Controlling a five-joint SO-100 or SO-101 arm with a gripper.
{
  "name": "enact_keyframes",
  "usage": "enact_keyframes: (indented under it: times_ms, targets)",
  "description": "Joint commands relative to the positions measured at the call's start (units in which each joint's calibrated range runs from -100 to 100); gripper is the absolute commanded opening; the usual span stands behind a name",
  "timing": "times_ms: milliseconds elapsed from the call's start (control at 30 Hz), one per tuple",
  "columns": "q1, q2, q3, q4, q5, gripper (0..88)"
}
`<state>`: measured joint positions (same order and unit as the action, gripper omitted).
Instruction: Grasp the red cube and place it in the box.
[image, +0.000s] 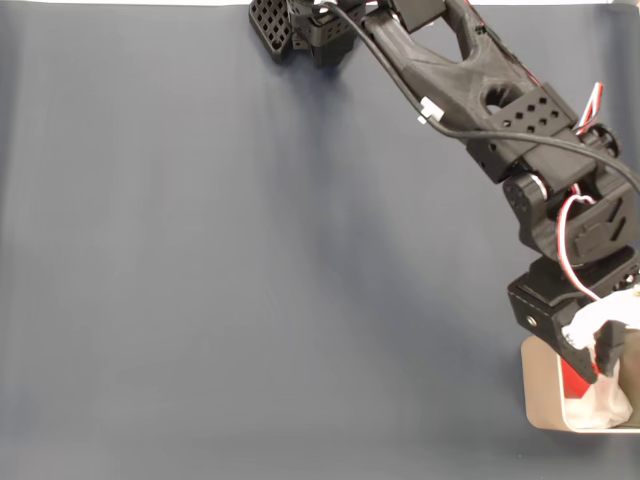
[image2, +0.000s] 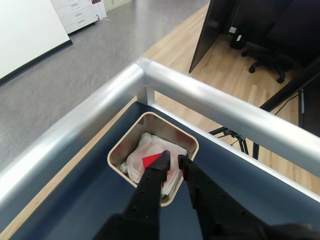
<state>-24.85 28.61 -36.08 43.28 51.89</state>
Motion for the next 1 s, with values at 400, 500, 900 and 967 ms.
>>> enact_keyframes:
  times_ms: [400, 500, 900, 967]
  targets:
    - [12.8, -25.7, 15.7, -3.7, -1.0, 0.0]
    - [15.8, -31.5, 23.9, -5.3, -0.9, 0.0]
    - [23.4, -55.7, 57.9, -10.0, -1.0, 0.0]
    - [24.1, -60.1, 64.4, -10.7, -1.0, 0.0]
